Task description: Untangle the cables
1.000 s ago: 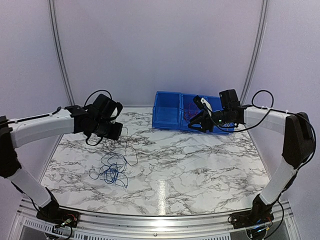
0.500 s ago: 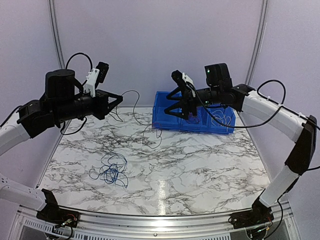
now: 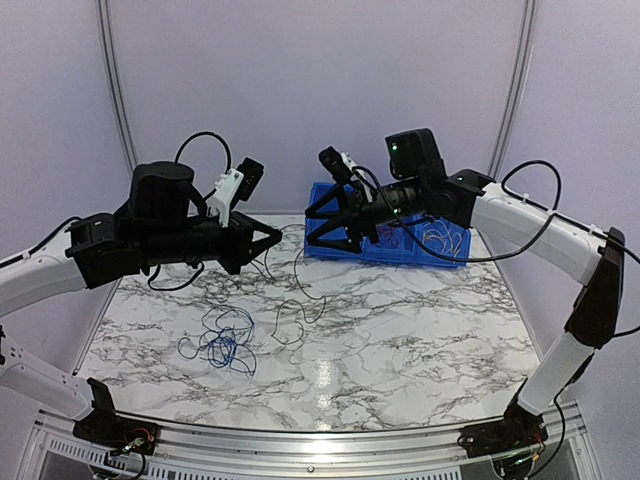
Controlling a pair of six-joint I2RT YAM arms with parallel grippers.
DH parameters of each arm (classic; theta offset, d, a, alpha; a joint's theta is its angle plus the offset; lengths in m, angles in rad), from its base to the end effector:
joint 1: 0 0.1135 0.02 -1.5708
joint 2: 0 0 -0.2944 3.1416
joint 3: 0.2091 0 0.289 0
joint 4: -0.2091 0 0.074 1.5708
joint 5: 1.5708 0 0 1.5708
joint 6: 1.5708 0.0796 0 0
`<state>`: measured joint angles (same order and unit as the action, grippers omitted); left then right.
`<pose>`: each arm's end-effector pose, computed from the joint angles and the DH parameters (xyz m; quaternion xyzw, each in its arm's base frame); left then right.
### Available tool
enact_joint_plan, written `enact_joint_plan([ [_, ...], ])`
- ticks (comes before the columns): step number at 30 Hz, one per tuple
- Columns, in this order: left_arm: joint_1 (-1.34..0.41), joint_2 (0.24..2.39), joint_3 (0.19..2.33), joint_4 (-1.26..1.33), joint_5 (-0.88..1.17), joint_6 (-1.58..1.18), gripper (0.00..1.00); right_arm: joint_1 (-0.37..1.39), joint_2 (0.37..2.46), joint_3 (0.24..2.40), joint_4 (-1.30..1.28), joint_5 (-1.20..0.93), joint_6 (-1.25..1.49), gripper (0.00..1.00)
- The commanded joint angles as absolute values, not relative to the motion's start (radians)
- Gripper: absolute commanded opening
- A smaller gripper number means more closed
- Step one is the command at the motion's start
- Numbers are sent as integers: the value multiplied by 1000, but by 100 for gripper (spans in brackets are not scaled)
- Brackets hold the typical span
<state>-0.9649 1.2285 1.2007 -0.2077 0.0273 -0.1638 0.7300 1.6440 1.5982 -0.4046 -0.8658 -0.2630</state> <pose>0.2003 -0.2929 0.4071 0.3140 0.7198 -0.3402 0.5174 0.2873 0.3384 0.3994 -0.5623 0.5700 0.4573 0.3870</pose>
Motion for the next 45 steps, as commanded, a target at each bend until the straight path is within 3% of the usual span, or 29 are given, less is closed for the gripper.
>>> enact_joint_plan([
  [1, -997, 1246, 1190, -172, 6, -152, 1, 763, 1667, 1567, -397, -925, -228, 76],
  [3, -1006, 1246, 1186, -172, -11, -152, 0, 773, 1684, 1576, -426, -934, -248, 65],
  [5, -1009, 1241, 1176, -172, -30, -151, 0, 776, 1697, 1591, -459, -956, -271, 40],
  [7, -1008, 1233, 1153, -172, -46, -147, 0, 775, 1694, 1591, -470, -976, -283, 7],
  [8, -1008, 1230, 1136, -168, -61, -139, 2, 776, 1681, 1583, -465, -979, -286, 0],
  [12, -1009, 1233, 1046, -123, -60, -146, 24, 775, 1629, 1534, -426, -983, -289, 0],
  [14, -1008, 1244, 999, -77, -44, -161, 26, 775, 1618, 1519, -420, -982, -288, 0],
  [19, -1008, 1295, 911, 61, -28, -190, 20, 775, 1605, 1501, -417, -976, -289, 0],
  [24, -1008, 1318, 850, 159, -71, -202, 0, 771, 1582, 1488, -418, -957, -302, 0],
  [35, -1007, 1248, 680, 215, -216, -237, 0, 712, 1495, 1477, -412, -973, -308, 0],
  [45, -1006, 1205, 483, 290, -205, -307, 0, 629, 1449, 1417, -352, -982, -287, 0],
])
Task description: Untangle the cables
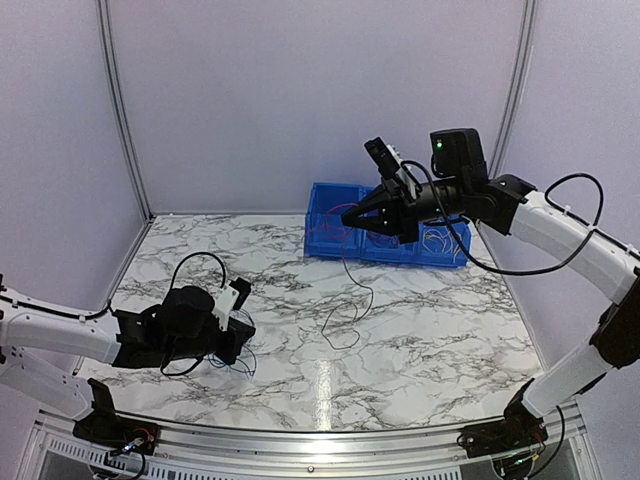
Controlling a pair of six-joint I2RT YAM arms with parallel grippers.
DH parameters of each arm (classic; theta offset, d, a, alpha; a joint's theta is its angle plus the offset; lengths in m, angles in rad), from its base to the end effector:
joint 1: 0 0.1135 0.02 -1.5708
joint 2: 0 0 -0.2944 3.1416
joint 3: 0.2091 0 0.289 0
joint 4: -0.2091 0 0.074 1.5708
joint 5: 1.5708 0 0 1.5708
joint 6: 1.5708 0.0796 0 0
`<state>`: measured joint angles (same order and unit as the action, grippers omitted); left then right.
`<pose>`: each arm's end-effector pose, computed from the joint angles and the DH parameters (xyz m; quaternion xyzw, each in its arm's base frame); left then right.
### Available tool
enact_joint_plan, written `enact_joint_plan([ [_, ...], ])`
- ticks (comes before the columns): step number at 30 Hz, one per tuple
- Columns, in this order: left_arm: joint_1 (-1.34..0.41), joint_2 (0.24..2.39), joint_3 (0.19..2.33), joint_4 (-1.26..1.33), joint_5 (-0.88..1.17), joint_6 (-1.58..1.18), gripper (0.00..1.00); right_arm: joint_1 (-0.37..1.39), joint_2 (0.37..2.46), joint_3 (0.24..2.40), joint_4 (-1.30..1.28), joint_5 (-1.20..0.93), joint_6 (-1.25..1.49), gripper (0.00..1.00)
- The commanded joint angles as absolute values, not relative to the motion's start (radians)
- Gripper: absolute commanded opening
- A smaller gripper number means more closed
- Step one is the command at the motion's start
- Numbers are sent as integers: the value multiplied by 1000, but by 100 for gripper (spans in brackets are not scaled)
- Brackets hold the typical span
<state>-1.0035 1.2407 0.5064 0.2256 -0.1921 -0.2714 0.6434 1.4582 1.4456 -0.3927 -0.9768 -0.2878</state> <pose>0.1780 -0.2512 0.1730 0.2619 0.8188 -0.2336 0.4543 0.2639 0.2803 0.4157 -0.5618 0.5429 0.4715 0.4090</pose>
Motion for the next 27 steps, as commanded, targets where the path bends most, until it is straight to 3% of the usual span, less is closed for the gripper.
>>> enact_joint_plan([
  [1, -1007, 1203, 485, 289, -202, -309, 0, 628, 1452, 1403, -344, -975, -288, 0],
  [3, -1009, 1200, 495, 293, -206, -317, 0, 628, 1466, 1390, -337, -963, -290, 0],
  [4, -1009, 1200, 498, 303, -209, -321, 5, 627, 1475, 1387, -336, -964, -290, 0],
  [7, -1026, 1206, 485, 405, -184, -337, 31, 628, 1491, 1391, -335, -953, -291, 0],
  [11, -1075, 1303, 457, 643, -158, -372, 49, 627, 1496, 1392, -325, -937, -285, 0],
  [23, -1138, 1795, 751, 807, -282, -329, 56, 627, 1494, 1425, -335, -956, -244, 0],
  [27, -1133, 1876, 820, 822, -236, -317, 48, 627, 1485, 1427, -334, -956, -236, 0],
])
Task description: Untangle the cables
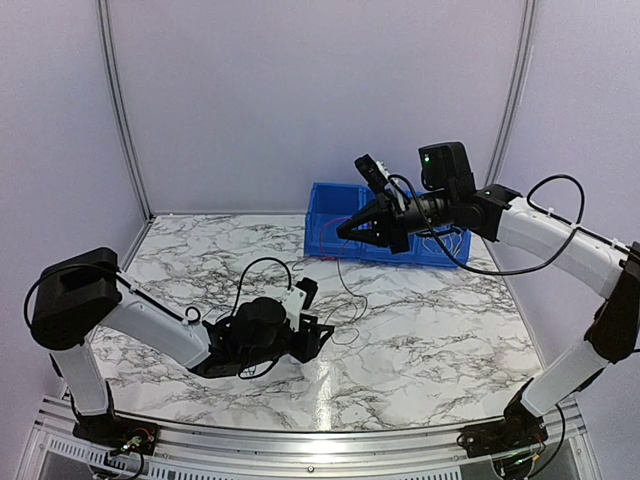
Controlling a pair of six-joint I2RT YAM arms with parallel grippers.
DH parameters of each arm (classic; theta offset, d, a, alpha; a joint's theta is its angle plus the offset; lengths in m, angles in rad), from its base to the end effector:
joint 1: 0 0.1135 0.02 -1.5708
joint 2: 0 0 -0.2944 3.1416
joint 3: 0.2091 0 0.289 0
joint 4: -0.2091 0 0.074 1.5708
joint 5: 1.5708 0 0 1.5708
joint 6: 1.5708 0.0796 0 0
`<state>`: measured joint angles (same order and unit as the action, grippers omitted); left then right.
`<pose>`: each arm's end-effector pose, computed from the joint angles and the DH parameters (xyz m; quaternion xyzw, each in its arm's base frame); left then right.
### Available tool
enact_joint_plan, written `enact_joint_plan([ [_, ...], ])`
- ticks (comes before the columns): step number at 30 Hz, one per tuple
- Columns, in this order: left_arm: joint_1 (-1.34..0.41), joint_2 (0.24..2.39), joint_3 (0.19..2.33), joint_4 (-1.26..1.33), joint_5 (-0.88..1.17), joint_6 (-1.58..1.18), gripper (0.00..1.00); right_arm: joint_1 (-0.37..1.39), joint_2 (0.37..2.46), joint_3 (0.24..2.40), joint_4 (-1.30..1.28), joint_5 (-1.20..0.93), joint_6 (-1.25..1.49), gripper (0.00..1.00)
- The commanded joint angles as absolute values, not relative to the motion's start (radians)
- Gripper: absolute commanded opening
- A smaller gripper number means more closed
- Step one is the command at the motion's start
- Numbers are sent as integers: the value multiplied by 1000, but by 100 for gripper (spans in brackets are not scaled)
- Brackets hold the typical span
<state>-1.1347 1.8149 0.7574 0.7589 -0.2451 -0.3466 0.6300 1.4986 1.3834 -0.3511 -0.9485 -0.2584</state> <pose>0.1978 -0.3787 0.1379 0.2395 0.7651 -0.3253 0.5015 0.2803 0.2844 0.3801 -0.5418 0.5809 0.4683 0.3869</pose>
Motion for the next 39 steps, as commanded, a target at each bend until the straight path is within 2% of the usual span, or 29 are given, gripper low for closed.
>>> enact_joint_plan([
  [1, -1130, 1896, 837, 823, -221, -321, 42, 627, 1483, 1428, -334, -955, -237, 0],
  [5, -1126, 1945, 867, 838, -205, -329, 10, 626, 1478, 1435, -344, -945, -244, 0],
  [7, -1126, 1958, 854, 866, -207, -337, 0, 625, 1477, 1447, -355, -937, -253, 0],
  [16, -1127, 1985, 769, 966, -207, -408, 0, 607, 1486, 1560, -416, -926, -263, 0],
  [17, -1127, 1976, 760, 968, -215, -415, 4, 607, 1488, 1565, -417, -927, -260, 0],
  [20, -1127, 1947, 725, 967, -247, -437, 30, 607, 1489, 1558, -418, -929, -254, 0],
  [23, -1127, 1933, 702, 967, -271, -453, 44, 607, 1484, 1540, -408, -929, -248, 0],
  [29, -1127, 1940, 737, 974, -262, -432, 54, 606, 1485, 1538, -409, -927, -245, 0],
  [39, -1110, 1976, 821, 997, -326, -419, 58, 608, 1466, 1502, -400, -934, -234, 0],
])
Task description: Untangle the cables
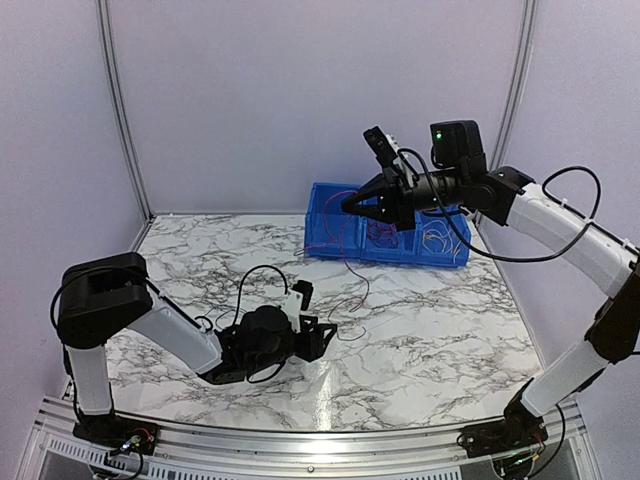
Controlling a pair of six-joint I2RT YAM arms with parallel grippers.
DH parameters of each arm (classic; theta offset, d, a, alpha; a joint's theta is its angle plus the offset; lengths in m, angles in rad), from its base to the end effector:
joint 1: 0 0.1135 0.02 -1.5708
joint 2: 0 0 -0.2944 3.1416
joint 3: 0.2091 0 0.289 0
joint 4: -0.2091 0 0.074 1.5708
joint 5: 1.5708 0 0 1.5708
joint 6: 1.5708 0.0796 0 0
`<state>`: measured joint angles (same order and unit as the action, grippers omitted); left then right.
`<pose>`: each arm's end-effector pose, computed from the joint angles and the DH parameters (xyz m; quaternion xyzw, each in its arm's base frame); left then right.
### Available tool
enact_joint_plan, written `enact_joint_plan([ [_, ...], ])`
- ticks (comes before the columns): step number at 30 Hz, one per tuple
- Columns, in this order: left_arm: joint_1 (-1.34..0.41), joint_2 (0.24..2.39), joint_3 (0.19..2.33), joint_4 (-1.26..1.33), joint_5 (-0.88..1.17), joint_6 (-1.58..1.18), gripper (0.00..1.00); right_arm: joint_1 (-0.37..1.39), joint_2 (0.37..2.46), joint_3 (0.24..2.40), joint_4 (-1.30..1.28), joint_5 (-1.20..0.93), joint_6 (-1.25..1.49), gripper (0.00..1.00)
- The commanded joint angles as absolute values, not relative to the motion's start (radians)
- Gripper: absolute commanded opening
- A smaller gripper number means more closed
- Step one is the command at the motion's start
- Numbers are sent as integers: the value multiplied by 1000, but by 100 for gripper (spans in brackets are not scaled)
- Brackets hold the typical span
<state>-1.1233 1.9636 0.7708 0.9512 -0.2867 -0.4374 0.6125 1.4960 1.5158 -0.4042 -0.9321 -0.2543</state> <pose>0.2101 -0.3858 0.1089 0.1790 0.7633 -0.3495 0.5129 0.2840 0.2777 0.4271 -0.5390 0.5668 0.4556 0.4250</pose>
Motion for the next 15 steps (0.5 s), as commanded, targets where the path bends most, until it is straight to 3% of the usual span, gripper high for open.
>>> enact_joint_plan([
  [1, -1108, 1982, 832, 997, -325, -414, 58, 608, 1463, 1497, -396, -934, -231, 0],
  [5, -1103, 2005, 877, 1001, -291, -377, 54, 608, 1459, 1483, -385, -939, -226, 0],
  [12, -1095, 2049, 918, 1013, -239, -379, 1, 607, 1459, 1516, -405, -930, -239, 0],
  [15, -1095, 2069, 903, 1027, -236, -401, 0, 605, 1460, 1573, -434, -892, -267, 0],
])
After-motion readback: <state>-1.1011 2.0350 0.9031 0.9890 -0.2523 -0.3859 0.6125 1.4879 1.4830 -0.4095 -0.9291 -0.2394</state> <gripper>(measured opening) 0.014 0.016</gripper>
